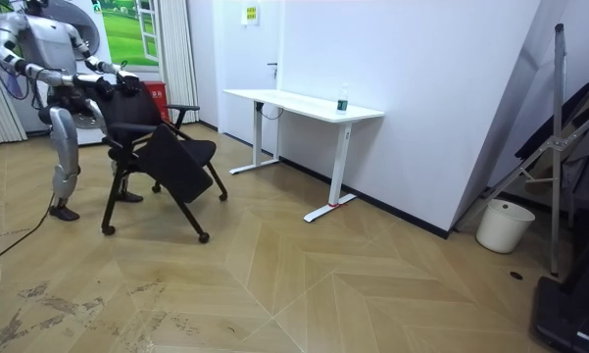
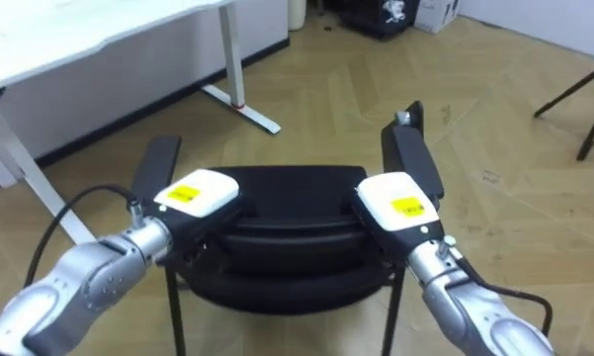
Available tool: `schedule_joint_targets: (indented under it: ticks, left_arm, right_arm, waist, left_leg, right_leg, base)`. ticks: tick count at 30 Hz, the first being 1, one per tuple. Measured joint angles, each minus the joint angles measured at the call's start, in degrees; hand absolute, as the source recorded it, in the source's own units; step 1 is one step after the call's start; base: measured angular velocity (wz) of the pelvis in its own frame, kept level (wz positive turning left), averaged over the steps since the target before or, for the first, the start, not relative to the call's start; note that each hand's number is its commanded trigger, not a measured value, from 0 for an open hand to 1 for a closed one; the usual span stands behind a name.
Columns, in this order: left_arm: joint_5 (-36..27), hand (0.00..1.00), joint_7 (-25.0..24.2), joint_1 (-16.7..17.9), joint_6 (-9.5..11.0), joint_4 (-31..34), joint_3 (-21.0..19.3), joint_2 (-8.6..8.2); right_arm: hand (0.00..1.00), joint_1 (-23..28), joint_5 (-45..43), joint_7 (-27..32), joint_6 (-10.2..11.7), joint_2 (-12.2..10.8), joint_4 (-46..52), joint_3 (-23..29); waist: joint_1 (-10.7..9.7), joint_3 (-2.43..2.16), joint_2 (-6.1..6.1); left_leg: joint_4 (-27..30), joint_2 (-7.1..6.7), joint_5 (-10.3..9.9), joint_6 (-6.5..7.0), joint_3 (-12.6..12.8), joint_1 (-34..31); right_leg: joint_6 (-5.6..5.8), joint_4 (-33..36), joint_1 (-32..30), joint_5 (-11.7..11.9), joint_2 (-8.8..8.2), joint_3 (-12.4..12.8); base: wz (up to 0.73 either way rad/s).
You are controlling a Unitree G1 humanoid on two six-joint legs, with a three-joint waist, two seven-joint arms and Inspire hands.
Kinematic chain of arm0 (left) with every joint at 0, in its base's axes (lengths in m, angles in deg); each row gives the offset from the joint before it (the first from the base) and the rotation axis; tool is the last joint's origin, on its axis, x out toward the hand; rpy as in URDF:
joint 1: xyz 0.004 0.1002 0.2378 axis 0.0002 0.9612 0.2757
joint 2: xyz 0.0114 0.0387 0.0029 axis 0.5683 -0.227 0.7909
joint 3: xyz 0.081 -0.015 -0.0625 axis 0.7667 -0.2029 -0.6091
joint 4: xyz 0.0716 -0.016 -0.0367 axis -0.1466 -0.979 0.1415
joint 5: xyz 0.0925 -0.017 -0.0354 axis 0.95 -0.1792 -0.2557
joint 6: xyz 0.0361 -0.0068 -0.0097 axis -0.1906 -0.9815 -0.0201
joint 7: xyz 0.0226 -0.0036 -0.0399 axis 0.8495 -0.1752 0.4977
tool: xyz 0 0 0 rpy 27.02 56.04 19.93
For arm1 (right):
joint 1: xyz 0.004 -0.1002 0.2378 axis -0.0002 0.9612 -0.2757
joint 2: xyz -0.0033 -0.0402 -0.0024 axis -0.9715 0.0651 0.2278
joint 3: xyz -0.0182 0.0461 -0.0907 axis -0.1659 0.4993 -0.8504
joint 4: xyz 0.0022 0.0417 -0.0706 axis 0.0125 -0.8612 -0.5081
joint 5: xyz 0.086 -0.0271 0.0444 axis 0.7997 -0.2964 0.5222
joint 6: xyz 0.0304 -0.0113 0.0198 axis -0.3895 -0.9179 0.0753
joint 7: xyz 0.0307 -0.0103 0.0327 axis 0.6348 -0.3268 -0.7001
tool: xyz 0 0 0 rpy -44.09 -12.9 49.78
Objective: Push chair
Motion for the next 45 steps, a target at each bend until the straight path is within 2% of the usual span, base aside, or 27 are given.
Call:
schedule_joint_targets:
  ticks: [4, 6, 7, 8, 9, 11, 12, 13, 14, 15, 17, 19, 21, 22, 23, 24, 25, 26, 27, 29, 33, 34, 38, 39, 42, 43, 45]
  left_arm:
    - [-0.3, 1.0, 0.1, -3.8, 0.2, -0.1, -0.3, 0.69]
    - [-0.3, 1.0, 0.3, -5.0, 0.2, -0.3, -0.3, 0.77]
    - [-0.3, 1.0, 0.6, -5.6, 0.2, -0.7, -0.4, 0.69]
    - [-0.3, 1.0, 1.2, -5.9, 0.2, -1.1, -0.4, 0.55]
    - [-0.3, 1.0, 1.4, -6.0, 0.2, -1.1, -0.5, 0.56]
    - [-0.9, 1.0, 2.4, -6.7, 0.4, -1.4, -1.1, 0.57]
    - [-1.2, 1.0, 2.5, -7.1, 0.4, -1.7, -1.1, 0.67]
    - [-1.4, 1.0, 2.6, -7.8, 0.5, -2.2, -1.1, 0.85]
    - [-1.5, 1.0, 3.2, -7.9, 0.6, -2.5, -1.3, 0.95]
    - [-1.5, 1.0, 3.6, -7.9, 0.8, -2.6, -1.6, 0.96]
    - [-1.2, 1.0, 5.2, -8.0, 1.2, -3.2, -2.1, 1.19]
    - [-1.3, 1.0, 5.9, -8.0, 1.7, -4.0, -2.1, 1.7]
    - [-1.3, 1.0, 6.3, -8.0, 1.8, -4.5, -1.7, 2.29]
    - [-1.3, 1.0, 6.4, -7.8, 1.6, -4.6, -1.4, 2.44]
    - [-1.2, 1.0, 6.4, -7.7, 1.2, -4.5, -0.6, 2.6]
    - [-1.2, 1.0, 6.4, -7.5, 1.1, -4.6, -0.3, 2.72]
    - [-1.2, 1.0, 6.3, -6.9, 1.1, -4.6, 0.1, 2.67]
    - [-1.0, 1.0, 6.2, -6.3, 1.1, -4.5, 0.1, 2.6]
    - [-1.0, 1.0, 6.3, -6.0, 1.0, -4.5, 0.1, 2.52]
    - [-1.0, 1.0, 6.7, -6.0, 0.6, -4.4, 0.1, 2.05]
    - [-1.2, 1.0, 7.8, -6.0, -0.1, -4.5, 0.2, 1.97]
    - [-1.2, 1.0, 8.1, -6.0, -0.4, -4.5, 0.1, 1.89]
    - [-1.4, 1.0, 9.3, -6.2, -2.1, -4.8, 0.0, 1.43]
    - [-1.4, 1.0, 9.5, -6.2, -2.4, -4.9, -0.1, 1.38]
    - [-1.2, 1.0, 11.3, -6.0, -2.4, -6.0, -0.5, 0.74]
    - [-1.2, 1.0, 11.7, -6.5, -2.5, -6.4, -0.6, 0.64]
    - [-1.2, 1.0, 12.5, -7.8, -2.4, -7.7, -0.3, 0.39]
  right_arm:
    - [1.0, -2.3, -0.8, 3.4, 0.0, -0.1, -0.5, 0.8]
    - [1.0, -3.1, -0.9, 3.9, 0.0, -0.1, -0.5, 1.2]
    - [1.0, -3.9, -1.2, 4.1, 0.0, 0.0, -0.6, 1.2]
    - [1.0, -4.6, -1.4, 4.1, 0.0, 0.1, -0.8, 1.2]
    - [1.0, -4.9, -1.4, 4.0, 0.0, 0.3, -0.8, 1.2]
    - [1.0, -6.6, -1.6, 4.2, 0.0, 0.5, -1.1, 1.2]
    - [1.0, -7.1, -1.7, 4.3, 0.0, 0.4, -1.5, 1.1]
    - [1.0, -7.9, -1.9, 4.7, 0.0, 0.2, -2.1, 0.9]
    - [1.0, -8.4, -2.0, 4.8, 0.0, 0.1, -2.2, 0.8]
    - [1.0, -8.8, -2.2, 4.8, -0.1, -0.1, -2.3, 0.8]
    - [1.0, -9.6, -2.5, 4.8, -0.7, -0.5, -1.9, 0.4]
    - [1.0, -9.7, -2.7, 4.9, -1.2, -1.5, -2.5, 0.0]
    - [1.0, -9.6, -2.6, 5.4, -1.2, -2.5, -3.5, -0.6]
    - [1.0, -9.2, -2.6, 5.4, -1.1, -2.9, -3.6, -0.8]
    - [1.0, -8.5, -2.4, 5.5, -0.9, -3.0, -3.8, -0.8]
    - [1.0, -8.0, -2.4, 5.6, -0.8, -3.0, -3.8, -0.8]
    - [1.0, -7.0, -2.4, 5.6, -0.5, -2.9, -3.8, -0.7]
    - [1.0, -6.5, -2.4, 5.5, -0.3, -2.9, -3.7, -0.7]
    - [1.0, -6.4, -2.5, 5.4, -0.3, -3.0, -3.7, -0.6]
    - [1.0, -6.5, -2.6, 4.9, -0.6, -2.7, -3.0, -0.3]
    - [1.0, -7.6, -2.6, 3.8, -0.8, -2.4, -2.8, -0.4]
    - [1.0, -8.1, -2.6, 3.6, -0.8, -2.4, -2.8, -0.4]
    - [1.0, -11.1, -2.7, 1.9, -1.1, -2.3, -3.4, -1.3]
    - [1.0, -11.3, -2.7, 1.9, -1.2, -2.2, -3.5, -1.5]
    - [1.0, -12.8, -2.8, 1.0, -1.4, -2.2, -3.8, -2.0]
    - [1.0, -13.6, -2.7, 0.9, -1.4, -2.2, -4.3, -2.1]
    - [1.0, -14.8, -2.7, 0.9, -1.4, -2.4, -4.9, -2.1]
  waist:
    - [0.0, 0.02, 0.14]
    - [0.0, 0.02, -0.05]
    - [0.0, 0.16, -0.06]
    - [0.1, 0.3, 0.11]
    - [0.2, 0.46, 0.25]
    - [0.3, 1.23, 1.09]
    - [0.3, 1.27, 1.08]
    - [0.3, 1.8, 1.59]
    - [0.5, 1.96, 1.59]
    - [0.7, 2.27, 1.98]
    - [1.1, 2.92, 2.99]
    - [0.9, 3.02, 3.2]
    - [0.3, 2.93, 2.36]
    - [0.2, 2.56, 1.5]
    - [0.1, 2.45, 1.26]
    - [0.0, 2.39, 1.14]
    - [-0.6, 2.02, 0.72]
    - [-1.6, 1.32, 0.5]
    - [-1.7, 1.19, 0.58]
    - [-2.5, 1.31, 0.92]
    - [-2.9, 1.4, 1.66]
    - [-2.7, 1.38, 1.72]
    - [-2.6, 1.85, 2.59]
    - [-2.5, 1.85, 2.6]
    - [-1.9, 1.97, 2.35]
    - [-2.1, 2.22, 1.95]
    - [-2.4, 2.37, 1.45]
  left_leg:
    - [2.9, -0.58, -3.1, 2.07, 1.6, -3.5]
    - [4.2, -1.75, -4.6, 2.85, 2.1, -4.0]
    - [4.8, -2.31, -5.6, 3.56, 2.8, -3.8]
    - [5.5, -2.37, -6.3, 4.06, 3.9, -3.6]
    - [5.7, -2.37, -6.6, 4.04, 4.2, -3.6]
    - [6.8, -2.28, -8.3, 4.7, 4.3, -3.6]
    - [6.7, -2.27, -8.5, 4.79, 4.2, -3.4]
    - [6.6, -2.28, -9.0, 4.99, 4.0, -2.9]
    - [6.3, -2.45, -9.3, 5.22, 3.5, -2.2]
    - [6.2, -2.44, -9.5, 5.32, 3.1, -2.0]
    - [5.5, -2.46, -9.7, 5.38, 0.4, -1.3]
    - [4.5, -2.51, -9.8, 5.07, -1.3, 0.1]
    - [4.2, -2.51, -10.4, 5.06, -1.9, 1.6]
    - [4.3, -2.71, -11.2, 4.66, -2.4, 2.6]
    - [4.7, -3.07, -12.3, 4.26, -3.5, 3.8]
    - [4.7, -3.26, -12.8, 4.02, -3.9, 4.4]
    - [5.0, -3.43, -14.1, 3.51, -4.9, 5.5]
    - [5.6, -3.27, -15.1, 2.36, -6.2, 6.4]
    - [5.6, -3.14, -15.6, 1.89, -6.5, 6.9]
    - [5.4, -1.95, -16.9, 0.95, -6.4, 8.8]
    - [4.3, 0.27, -18.7, -0.83, -5.9, 11.5]
    - [4.4, 1.1, -19.1, -1.4, -4.8, 12.2]
    - [11.3, 4.71, -18.9, -2.23, 0.1, 11.9]
    - [12.2, 4.95, -18.8, -2.41, 0.5, 11.9]
    - [14.2, 5.55, -17.6, -4.69, 1.1, 12.1]
    - [14.8, 5.74, -16.6, -5.76, 1.6, 11.7]
    - [14.4, 5.9, -16.6, -6.09, 1.7, 9.5]
  right_leg:
    - [1.02, 0.4, -2.5, -0.7, -2.33, -0.3]
    - [1.7, 2.9, -2.8, -0.8, -3.88, -0.4]
    - [1.58, 7.2, -4.4, -0.5, -5.35, -0.3]
    - [0.98, 11.3, -6.1, 0.6, -6.77, 0.2]
    - [0.58, 12.9, -6.8, 1.1, -7.14, 0.4]
    - [-0.42, 18.3, -10.0, 4.3, -7.53, 1.7]
    - [-0.79, 19.4, -10.7, 5.4, -7.54, 2.0]
    - [-1.23, 21.8, -12.6, 7.9, -7.42, 3.3]
    - [-1.97, 25.3, -15.1, 11.0, -7.38, 4.7]
    - [-1.97, 26.8, -16.7, 11.5, -6.98, 5.4]
    - [-2.05, 27.6, -23.1, 9.2, -3.87, 4.2]
    - [-2.35, 23.4, -26.6, 8.6, -1.15, 2.3]
    - [-3.25, 16.4, -29.1, 9.3, 1.04, 1.2]
    - [-4.16, 10.7, -30.3, 10.7, 2.24, 0.8]
    - [-4.47, 5.4, -30.5, 13.0, 3.42, 1.0]
    - [-4.71, 3.3, -30.3, 14.2, 3.87, 1.4]
    - [-5.72, 0.5, -29.6, 16.6, 4.25, 1.4]
    - [-6.72, 0.6, -28.2, 17.8, 4.67, 0.9]
    - [-6.85, 0.9, -27.7, 17.8, 4.87, 0.8]
    - [-8.98, 2.0, -25.9, 18.8, 4.71, -0.8]
    - [-10.45, 4.4, -24.4, 14.7, 5.63, -2.2]
    - [-11.04, 5.6, -24.0, 13.3, 5.71, -2.4]
    - [-11.86, 9.7, -22.4, 8.2, 5.78, -3.7]
    - [-12.01, 10.3, -22.2, 7.4, 5.75, -3.8]
    - [-13.21, 11.9, -20.9, 5.1, 5.03, -4.6]
    - [-13.3, 12.0, -20.5, 4.5, 4.78, -4.6]
    - [-13.46, 11.9, -20.4, 3.8, 4.57, -4.6]
  base:
    - [-0.1]
    - [-0.12]
    - [-0.11]
    - [-0.13]
    - [-0.16]
    - [-0.14]
    - [-0.11]
    - [-0.14]
    - [-0.21]
    - [-0.32]
    - [-0.29]
    - [0.15]
    - [0.32]
    - [0.42]
    - [0.41]
    - [0.5]
    - [0.58]
    - [0.53]
    - [0.45]
    - [0.38]
    - [0.17]
    - [0.14]
    - [0.09]
    - [0.08]
    - [0.09]
    - [0.26]
    - [0.23]
